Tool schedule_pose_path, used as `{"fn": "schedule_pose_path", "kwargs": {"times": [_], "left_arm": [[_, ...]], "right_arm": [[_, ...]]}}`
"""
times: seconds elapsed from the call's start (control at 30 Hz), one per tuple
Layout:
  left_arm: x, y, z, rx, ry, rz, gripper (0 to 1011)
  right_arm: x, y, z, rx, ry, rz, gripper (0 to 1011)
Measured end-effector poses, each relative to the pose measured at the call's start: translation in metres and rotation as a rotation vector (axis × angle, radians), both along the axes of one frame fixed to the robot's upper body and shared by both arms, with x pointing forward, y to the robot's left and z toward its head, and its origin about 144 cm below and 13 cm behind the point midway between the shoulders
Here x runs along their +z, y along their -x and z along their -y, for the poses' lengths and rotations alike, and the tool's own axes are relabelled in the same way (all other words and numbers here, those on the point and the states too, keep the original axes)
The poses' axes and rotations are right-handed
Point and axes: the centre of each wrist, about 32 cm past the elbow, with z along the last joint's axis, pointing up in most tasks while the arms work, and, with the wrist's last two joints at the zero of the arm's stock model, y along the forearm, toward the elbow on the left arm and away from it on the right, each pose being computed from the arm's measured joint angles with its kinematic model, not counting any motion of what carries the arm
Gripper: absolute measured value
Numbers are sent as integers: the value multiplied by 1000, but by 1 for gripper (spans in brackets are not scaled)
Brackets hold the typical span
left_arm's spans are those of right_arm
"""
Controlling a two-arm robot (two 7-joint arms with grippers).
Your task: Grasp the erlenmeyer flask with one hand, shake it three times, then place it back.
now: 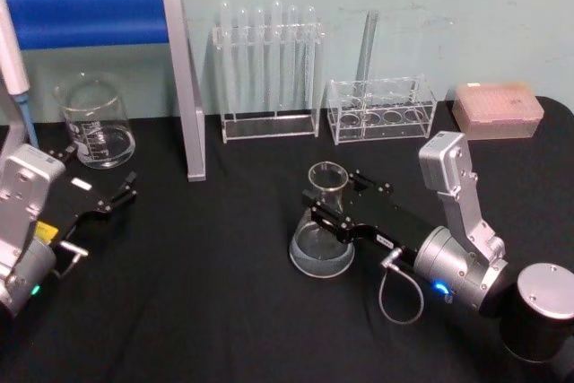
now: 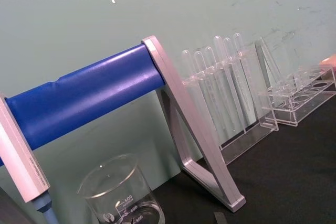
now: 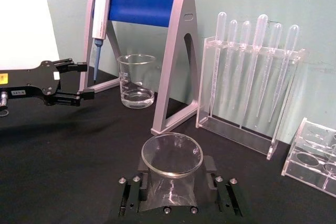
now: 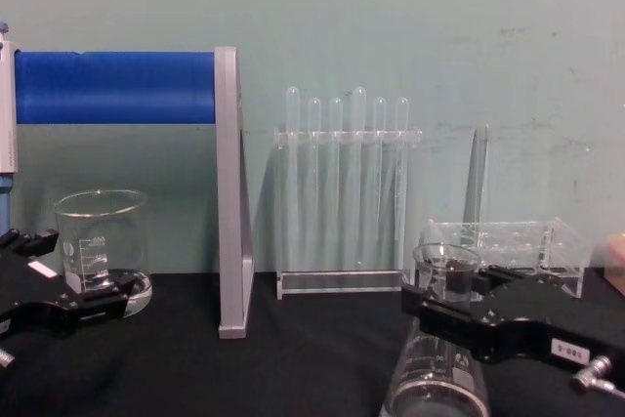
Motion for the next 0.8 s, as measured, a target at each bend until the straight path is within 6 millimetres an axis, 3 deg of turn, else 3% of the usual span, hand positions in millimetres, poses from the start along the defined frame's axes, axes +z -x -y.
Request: {"fn": "schedule_pose_path", "kwargs": {"times": [0.23,0.63,0.8], "left_arm": [[0,0,0,0,0,0,1001],[0,0,0,0,0,0,1001],[0,0,0,0,0,0,1001]], "right_arm": [[0,0,0,0,-1,0,456],[4,0,2,-9,-12,4,456],[17,2,4,-27,-18,19,456]]}}
